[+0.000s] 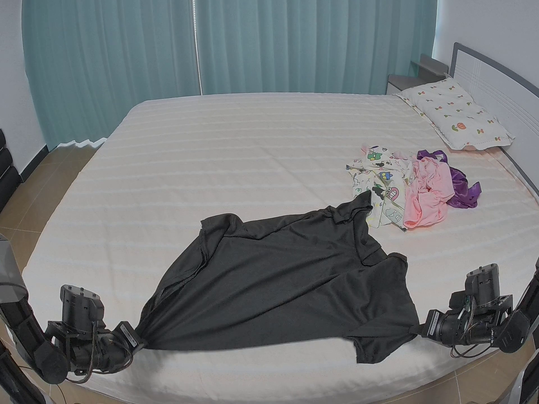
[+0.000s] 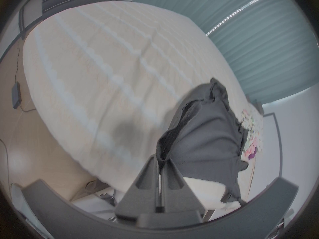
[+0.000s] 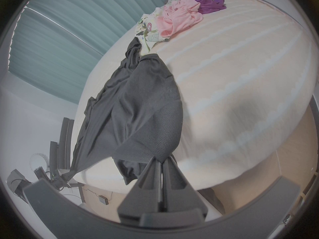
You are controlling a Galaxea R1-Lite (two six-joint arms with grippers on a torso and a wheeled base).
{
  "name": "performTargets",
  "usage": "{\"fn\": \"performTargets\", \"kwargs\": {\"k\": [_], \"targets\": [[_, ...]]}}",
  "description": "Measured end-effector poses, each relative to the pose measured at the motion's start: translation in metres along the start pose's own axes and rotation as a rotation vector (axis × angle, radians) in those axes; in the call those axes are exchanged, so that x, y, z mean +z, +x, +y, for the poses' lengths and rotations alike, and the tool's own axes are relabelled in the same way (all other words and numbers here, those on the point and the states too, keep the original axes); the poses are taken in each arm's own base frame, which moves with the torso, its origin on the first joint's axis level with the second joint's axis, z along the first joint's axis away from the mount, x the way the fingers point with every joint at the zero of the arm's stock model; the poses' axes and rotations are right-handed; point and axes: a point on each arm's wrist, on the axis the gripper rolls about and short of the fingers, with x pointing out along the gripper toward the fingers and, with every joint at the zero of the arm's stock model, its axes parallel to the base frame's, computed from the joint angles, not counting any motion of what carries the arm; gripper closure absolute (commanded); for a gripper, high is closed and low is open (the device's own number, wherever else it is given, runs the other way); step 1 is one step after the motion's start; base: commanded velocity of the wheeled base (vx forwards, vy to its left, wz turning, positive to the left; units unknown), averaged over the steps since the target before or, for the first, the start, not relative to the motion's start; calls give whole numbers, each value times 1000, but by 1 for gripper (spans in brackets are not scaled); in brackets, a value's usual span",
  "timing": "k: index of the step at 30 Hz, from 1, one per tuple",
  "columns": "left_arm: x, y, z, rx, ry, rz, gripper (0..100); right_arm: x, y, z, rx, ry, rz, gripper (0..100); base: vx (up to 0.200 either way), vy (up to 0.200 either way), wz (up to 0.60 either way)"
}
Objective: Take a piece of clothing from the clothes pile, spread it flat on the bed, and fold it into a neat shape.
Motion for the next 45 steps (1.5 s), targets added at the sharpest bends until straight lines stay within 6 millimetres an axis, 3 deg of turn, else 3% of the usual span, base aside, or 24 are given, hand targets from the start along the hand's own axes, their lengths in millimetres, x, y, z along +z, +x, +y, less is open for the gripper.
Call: {"fn": "performTargets", "kwargs": {"k": [6, 18, 19, 20, 21, 28, 33, 40, 45], "targets": [[-21, -14, 4, 77, 70, 115, 100, -15, -12, -10, -37, -11, 34, 100, 0, 0, 0], [-39, -27, 5, 108, 152, 208, 100, -27, -19, -20, -149, -31, 99, 100, 0, 0, 0], [-40, -27, 4, 106, 156, 210, 0, -27, -20, -20, -151, -30, 99, 100, 0, 0, 0], [-40, -28, 4, 106, 157, 211, 0, -27, -20, -20, -151, -30, 99, 100, 0, 0, 0], [-40, -28, 4, 104, 158, 213, 0, -27, -20, -21, -152, -30, 98, 0, 0, 0, 0], [-40, -28, 2, 85, 158, 207, 0, -24, -19, -21, -144, -19, 77, 0, 0, 0, 0], [-32, -28, -5, 44, 135, 158, 0, -12, -22, -19, -114, 2, 0, 0, 0, 0, 0], [5, -25, -47, -93, 81, 17, 0, 14, -26, -12, -61, 36, -129, 0, 0, 0, 0], [37, -18, -91, -182, 69, -62, 0, 24, -26, -6, -27, 80, -170, 0, 0, 0, 0]]}}
